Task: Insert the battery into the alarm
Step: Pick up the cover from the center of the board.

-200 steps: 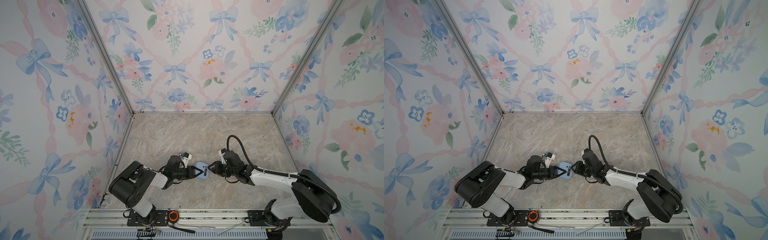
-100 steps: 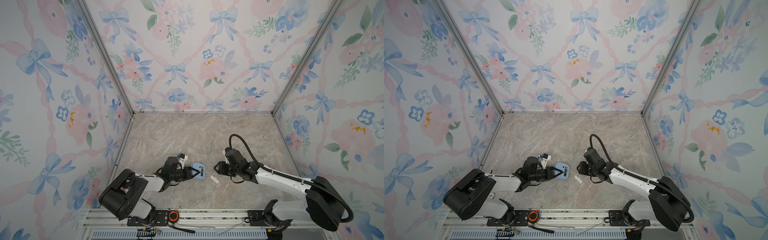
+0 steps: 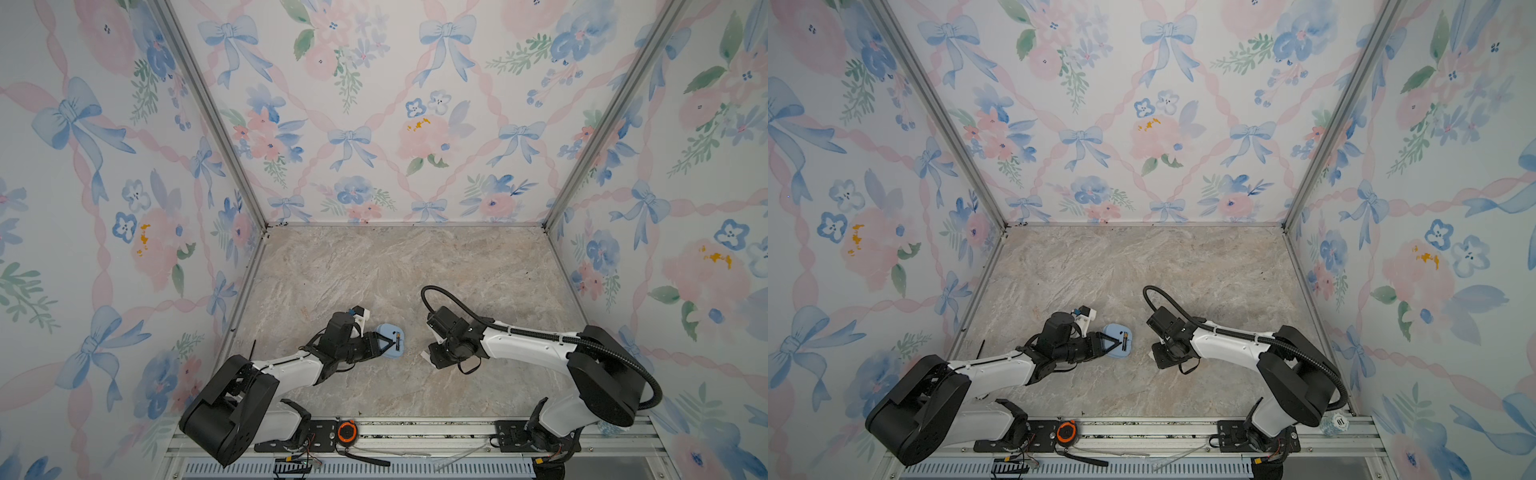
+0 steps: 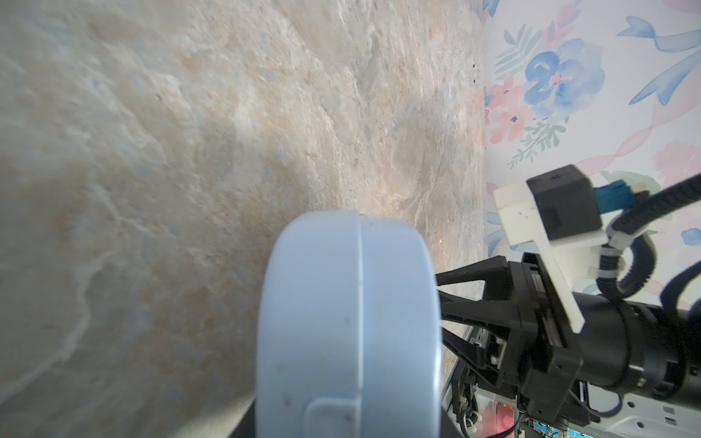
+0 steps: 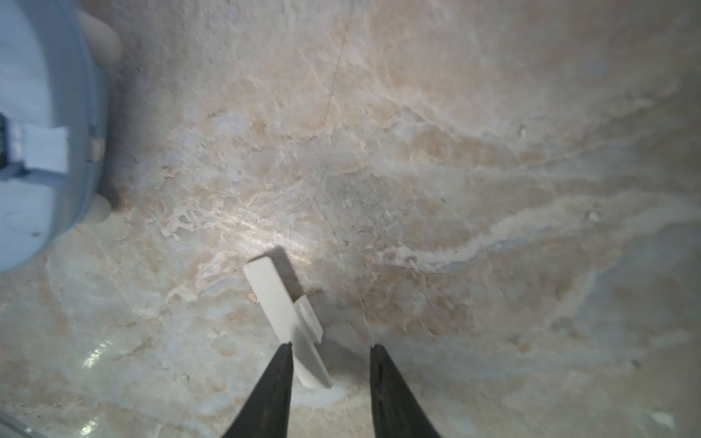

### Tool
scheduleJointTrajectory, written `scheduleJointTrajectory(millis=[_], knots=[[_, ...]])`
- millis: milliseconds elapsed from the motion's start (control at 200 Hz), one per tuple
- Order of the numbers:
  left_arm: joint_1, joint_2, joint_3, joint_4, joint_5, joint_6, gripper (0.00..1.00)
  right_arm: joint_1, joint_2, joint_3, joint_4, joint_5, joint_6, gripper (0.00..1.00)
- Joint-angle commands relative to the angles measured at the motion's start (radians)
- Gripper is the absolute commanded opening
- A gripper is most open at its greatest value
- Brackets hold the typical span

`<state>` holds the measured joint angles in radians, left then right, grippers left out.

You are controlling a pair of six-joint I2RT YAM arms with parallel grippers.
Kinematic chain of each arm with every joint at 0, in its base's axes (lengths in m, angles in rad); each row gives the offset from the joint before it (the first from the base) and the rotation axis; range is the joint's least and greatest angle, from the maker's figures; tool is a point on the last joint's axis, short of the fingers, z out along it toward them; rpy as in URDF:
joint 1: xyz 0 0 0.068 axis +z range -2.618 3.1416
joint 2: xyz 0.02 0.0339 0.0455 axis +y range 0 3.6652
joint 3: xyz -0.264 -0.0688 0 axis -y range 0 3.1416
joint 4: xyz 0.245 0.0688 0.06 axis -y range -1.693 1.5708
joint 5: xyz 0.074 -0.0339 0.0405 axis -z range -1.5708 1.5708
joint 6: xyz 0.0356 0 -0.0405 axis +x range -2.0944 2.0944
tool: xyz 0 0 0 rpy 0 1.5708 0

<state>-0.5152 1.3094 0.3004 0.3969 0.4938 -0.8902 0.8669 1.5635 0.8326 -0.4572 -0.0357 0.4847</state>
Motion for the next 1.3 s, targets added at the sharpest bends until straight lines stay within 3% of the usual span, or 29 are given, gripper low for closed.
scheduleJointTrajectory(millis=[0,255,570,990,1185,1295], knots=[[0.009,0.023,-0.050,-0.157,-0.083,0.045,0.00,0.005,0.018,0.036,-0.015,0.013,-0.041,0.36],[0.009,0.026,-0.047,-0.155,-0.078,0.045,0.00,-0.018,0.027,0.064,0.001,-0.022,-0.051,0.34],[0.010,0.043,-0.037,-0.149,-0.066,0.050,0.00,-0.025,0.067,0.051,0.028,-0.038,-0.037,0.25],[0.010,0.045,-0.037,-0.144,-0.060,0.049,0.00,-0.049,0.017,-0.006,0.060,-0.056,-0.001,0.17],[0.009,0.044,-0.043,-0.140,-0.060,0.049,0.00,-0.066,-0.005,-0.032,0.073,-0.078,0.015,0.17],[0.009,0.044,-0.043,-0.138,-0.058,0.049,0.00,-0.074,-0.013,-0.043,0.092,-0.103,0.032,0.24]])
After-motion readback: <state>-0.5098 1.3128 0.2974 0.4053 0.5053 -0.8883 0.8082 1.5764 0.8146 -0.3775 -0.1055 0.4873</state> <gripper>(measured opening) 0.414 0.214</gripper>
